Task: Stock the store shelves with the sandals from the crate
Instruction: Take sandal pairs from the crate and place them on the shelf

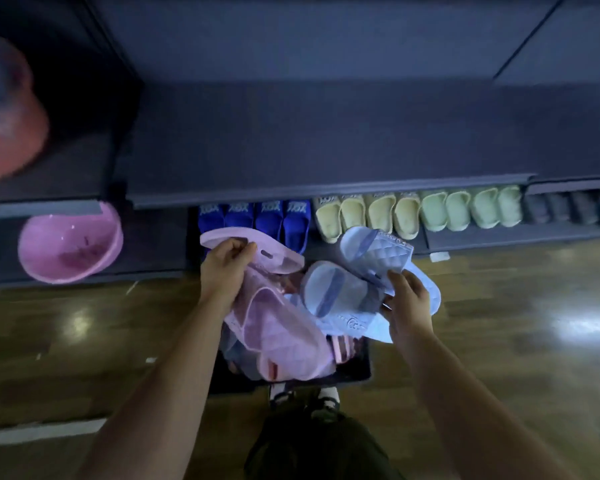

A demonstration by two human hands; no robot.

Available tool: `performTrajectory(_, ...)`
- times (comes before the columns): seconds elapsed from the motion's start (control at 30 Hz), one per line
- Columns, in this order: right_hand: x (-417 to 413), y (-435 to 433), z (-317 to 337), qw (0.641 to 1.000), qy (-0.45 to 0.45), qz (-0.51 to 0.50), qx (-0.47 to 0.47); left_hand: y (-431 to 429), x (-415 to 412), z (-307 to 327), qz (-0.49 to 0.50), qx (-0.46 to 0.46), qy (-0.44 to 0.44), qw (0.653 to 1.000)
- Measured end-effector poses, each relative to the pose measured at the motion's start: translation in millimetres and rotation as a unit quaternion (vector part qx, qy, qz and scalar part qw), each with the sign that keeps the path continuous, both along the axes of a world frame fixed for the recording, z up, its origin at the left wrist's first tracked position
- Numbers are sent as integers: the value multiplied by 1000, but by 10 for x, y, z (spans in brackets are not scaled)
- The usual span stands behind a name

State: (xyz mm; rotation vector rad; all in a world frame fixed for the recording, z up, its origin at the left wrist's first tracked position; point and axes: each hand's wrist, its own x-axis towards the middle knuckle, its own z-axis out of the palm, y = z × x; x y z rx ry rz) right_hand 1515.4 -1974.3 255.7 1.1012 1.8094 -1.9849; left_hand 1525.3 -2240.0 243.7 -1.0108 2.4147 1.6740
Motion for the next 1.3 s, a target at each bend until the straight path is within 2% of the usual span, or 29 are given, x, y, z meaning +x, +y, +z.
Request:
performTrajectory(0.27,-426,740,1699,986,132,-102,11,965,-579,1745,-90,-23,172,981)
performTrajectory(0.53,-902,1838,2806,966,235,-108,9,2099,-1142,2856,-124,-54,274,952)
performTrajectory(0.73,-1358,2606,3399,957,288,-35,-13,2855,-1614,3463,-113,-153,280,941)
performTrajectory(0.87,-1794,2898,3636,949,313,8,-19,3081,-1949,3775,-94,-182,284,937)
performTrajectory(1.13,-2755,3001,3829,941,336,26,-10,3123,-2731,4250,-96,-214,252,939)
performTrajectory(1.3,-3180,2947,3879,944,326,28,35,3091,-3290,4180,-123,-252,216,935)
